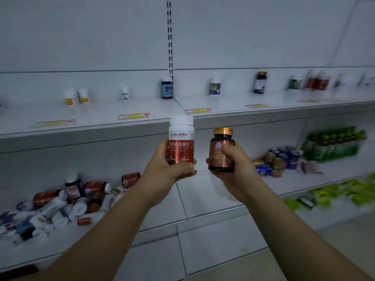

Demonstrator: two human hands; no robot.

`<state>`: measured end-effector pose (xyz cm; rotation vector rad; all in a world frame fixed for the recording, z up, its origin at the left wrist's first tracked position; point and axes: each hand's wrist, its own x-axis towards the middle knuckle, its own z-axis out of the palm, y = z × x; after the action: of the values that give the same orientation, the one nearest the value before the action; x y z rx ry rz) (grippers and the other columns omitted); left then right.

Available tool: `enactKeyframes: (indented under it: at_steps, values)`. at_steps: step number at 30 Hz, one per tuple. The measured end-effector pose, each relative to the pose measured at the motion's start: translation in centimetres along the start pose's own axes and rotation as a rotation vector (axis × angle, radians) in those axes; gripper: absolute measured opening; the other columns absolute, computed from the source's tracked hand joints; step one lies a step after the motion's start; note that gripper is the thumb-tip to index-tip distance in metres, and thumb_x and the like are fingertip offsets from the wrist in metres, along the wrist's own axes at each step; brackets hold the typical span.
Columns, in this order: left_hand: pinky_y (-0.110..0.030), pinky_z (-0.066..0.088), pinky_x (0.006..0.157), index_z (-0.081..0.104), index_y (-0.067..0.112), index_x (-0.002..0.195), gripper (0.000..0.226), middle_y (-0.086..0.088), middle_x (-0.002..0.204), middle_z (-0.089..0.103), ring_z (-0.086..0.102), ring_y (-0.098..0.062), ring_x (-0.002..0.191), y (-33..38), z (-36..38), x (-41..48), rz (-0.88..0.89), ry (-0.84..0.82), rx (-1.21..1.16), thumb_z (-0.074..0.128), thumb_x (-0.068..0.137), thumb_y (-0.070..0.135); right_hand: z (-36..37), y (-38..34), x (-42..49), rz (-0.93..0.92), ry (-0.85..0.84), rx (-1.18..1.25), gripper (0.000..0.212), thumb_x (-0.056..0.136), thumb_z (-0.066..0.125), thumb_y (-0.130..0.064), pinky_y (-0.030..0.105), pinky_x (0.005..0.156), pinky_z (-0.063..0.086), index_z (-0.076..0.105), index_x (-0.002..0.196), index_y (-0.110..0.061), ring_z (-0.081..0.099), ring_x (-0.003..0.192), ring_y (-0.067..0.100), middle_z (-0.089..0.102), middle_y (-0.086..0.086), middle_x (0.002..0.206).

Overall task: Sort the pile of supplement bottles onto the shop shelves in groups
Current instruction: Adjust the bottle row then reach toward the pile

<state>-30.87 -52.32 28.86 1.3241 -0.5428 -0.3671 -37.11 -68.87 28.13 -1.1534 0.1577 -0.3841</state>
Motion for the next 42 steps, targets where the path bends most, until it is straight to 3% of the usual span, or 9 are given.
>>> enactKeyframes:
  at_steps: [6,11,15,20,23,26,28,34,42]
  values:
    - [-0.045,0.055,0.083,0.033,0.022,0.139,0.069,-0.017,0.122,0.053,0.058,-0.033,0.105,-0.9,13.2,4.0,-0.032,-0.106,-0.177,0.047,0.083,-0.016,-11.3,-7.3,-0.6,-0.096,0.135,-0.067,0.034,0.094,0.050,-0.021,0.034,0.065,0.050,0.048,0.127,-0.011,0.064,0.084,0.025,0.062,0.017,0.108]
    - [-0.042,0.057,0.079,0.035,0.024,0.134,0.064,-0.015,0.118,0.054,0.058,-0.034,0.106,-1.2,23.8,7.0,-0.056,-0.217,-0.223,0.039,0.085,-0.018,-19.3,-13.4,-1.0,-0.108,0.281,-0.022,0.044,0.096,0.046,-0.043,0.032,0.063,0.051,0.052,0.126,-0.011,0.062,0.085,0.024,0.064,0.014,0.104]
    - [-0.040,0.058,0.076,0.036,0.028,0.133,0.067,-0.012,0.111,0.058,0.064,-0.028,0.094,-1.6,30.1,9.5,-0.064,-0.298,-0.189,0.045,0.084,-0.017,-24.6,-17.1,-1.1,-0.178,0.336,-0.039,0.036,0.097,0.044,-0.044,0.036,0.074,0.052,0.058,0.113,-0.015,0.061,0.083,0.021,0.064,0.008,0.092]
    - [-0.044,0.053,0.084,0.041,0.032,0.125,0.065,-0.007,0.105,0.062,0.065,-0.026,0.092,-2.5,35.9,13.2,-0.067,-0.392,-0.160,0.047,0.083,-0.017,-30.4,-19.8,0.6,-0.236,0.416,-0.094,0.034,0.098,0.043,-0.040,0.048,0.092,0.049,0.057,0.119,-0.017,0.062,0.101,0.029,0.065,0.014,0.108]
    - [-0.044,0.053,0.084,0.038,0.031,0.129,0.067,-0.005,0.101,0.063,0.066,-0.022,0.087,-3.3,39.1,16.2,-0.054,-0.401,-0.154,0.047,0.084,-0.017,-33.7,-20.8,2.6,-0.252,0.449,-0.098,0.030,0.098,0.045,-0.038,0.050,0.096,0.048,0.057,0.116,-0.017,0.062,0.101,0.029,0.065,0.014,0.108]
    - [-0.048,0.052,0.084,0.034,0.029,0.139,0.072,-0.006,0.103,0.062,0.065,-0.023,0.087,-4.4,42.1,20.2,-0.031,-0.418,-0.124,0.049,0.084,-0.016,-37.2,-22.1,5.6,-0.268,0.472,-0.125,0.031,0.098,0.045,-0.037,0.051,0.094,0.050,0.055,0.118,-0.016,0.062,0.098,0.029,0.065,0.013,0.105]
    - [-0.042,0.056,0.080,0.033,0.028,0.141,0.074,-0.007,0.106,0.061,0.065,-0.022,0.089,-5.1,44.0,23.3,-0.022,-0.428,-0.120,0.049,0.083,-0.015,-39.6,-23.2,8.1,-0.272,0.477,-0.154,0.033,0.098,0.044,-0.038,0.050,0.093,0.051,0.054,0.120,-0.015,0.062,0.102,0.031,0.064,0.013,0.107]
    - [-0.042,0.054,0.083,0.035,0.027,0.139,0.074,-0.009,0.107,0.059,0.060,-0.025,0.094,-6.4,50.1,33.0,0.008,-0.423,-0.128,0.045,0.082,-0.018,-46.3,-27.4,16.1,-0.283,0.484,-0.228,0.029,0.098,0.045,-0.034,0.043,0.084,0.051,0.054,0.119,-0.017,0.062,0.092,0.024,0.064,0.008,0.102]
    - [-0.044,0.052,0.087,0.041,0.026,0.134,0.067,-0.006,0.107,0.060,0.058,-0.024,0.098,-7.8,57.1,40.8,0.010,-0.404,-0.131,0.040,0.082,-0.016,-54.4,-31.5,23.7,-0.294,0.449,-0.302,0.022,0.098,0.044,-0.028,0.041,0.079,0.053,0.054,0.117,-0.022,0.062,0.099,0.025,0.062,0.009,0.111]
